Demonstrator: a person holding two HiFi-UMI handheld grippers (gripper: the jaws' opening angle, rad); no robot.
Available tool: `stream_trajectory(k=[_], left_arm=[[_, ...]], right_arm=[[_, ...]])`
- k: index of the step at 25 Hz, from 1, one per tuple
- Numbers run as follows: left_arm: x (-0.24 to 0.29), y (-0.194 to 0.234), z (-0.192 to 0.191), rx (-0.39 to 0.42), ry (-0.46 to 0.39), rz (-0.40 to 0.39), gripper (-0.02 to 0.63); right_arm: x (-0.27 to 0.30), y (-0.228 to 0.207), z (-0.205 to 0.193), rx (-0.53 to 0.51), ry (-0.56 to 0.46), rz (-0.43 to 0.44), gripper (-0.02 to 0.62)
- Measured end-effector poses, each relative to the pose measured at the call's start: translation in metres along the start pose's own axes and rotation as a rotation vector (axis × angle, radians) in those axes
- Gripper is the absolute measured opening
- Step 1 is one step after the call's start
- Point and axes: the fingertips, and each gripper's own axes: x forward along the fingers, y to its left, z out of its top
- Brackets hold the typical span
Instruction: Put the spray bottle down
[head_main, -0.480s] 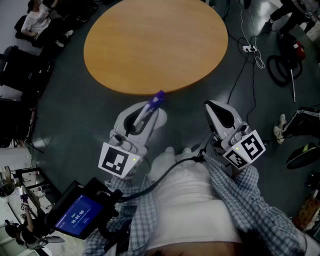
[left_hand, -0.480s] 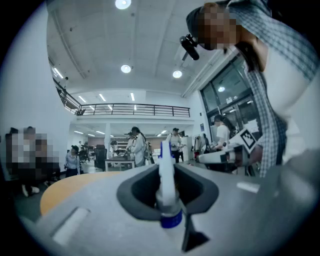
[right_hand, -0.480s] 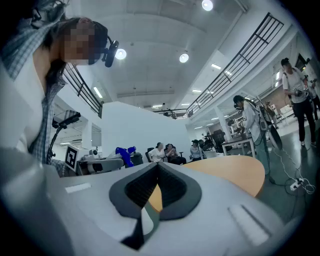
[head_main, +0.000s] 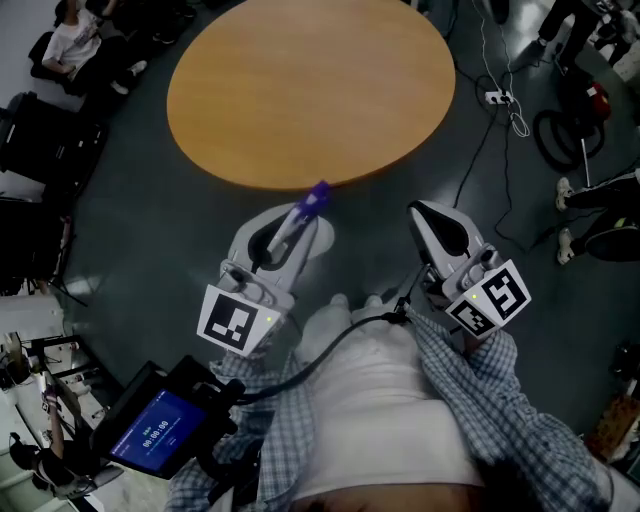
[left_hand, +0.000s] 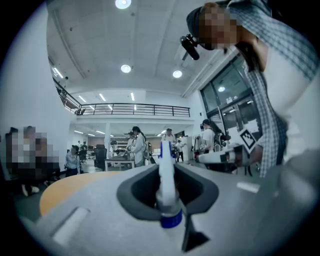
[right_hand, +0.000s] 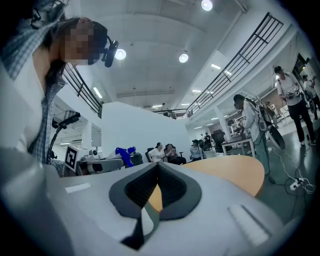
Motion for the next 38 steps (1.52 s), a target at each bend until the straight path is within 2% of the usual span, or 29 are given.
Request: stream_trajectory(k=[10,24,30,33,36,38], left_arm=[[0.003,-0.004,0.001,0.004,-0.001,0.015,0.069],[0.021,0.003,0.019,0.07,-0.02,0.114,0.069],[0.036,0.03,0.022,0.07,-0.041,0.112,0.069],[0.053,0.054,0.013,0.072,-0.045,0.102,0.069],[0.08,0.08,0.019,0.072,-0.096,0.079,0.069],[0.088,0.086,0.018,0.07,-0.078,0.076,0.069]], right_arm=[[-0.006,0.003,0.0,-0.041,0.005,0.035,0.003],[-0.041,-0.032,-0.002,0.009,0.011,0.025,0.003],[-0.027,-0.044,-0.006,0.01,0.015,0.007,0.003],[-0.004,-0.058,-0.005,-0.005,0.017,0.003,0.003],[0.026,-0.079,0.003,-0.026,0.023,-0.004,0.003],[0.035,-0.085,0.01,-0.043,0.012,-0.004,0.003]])
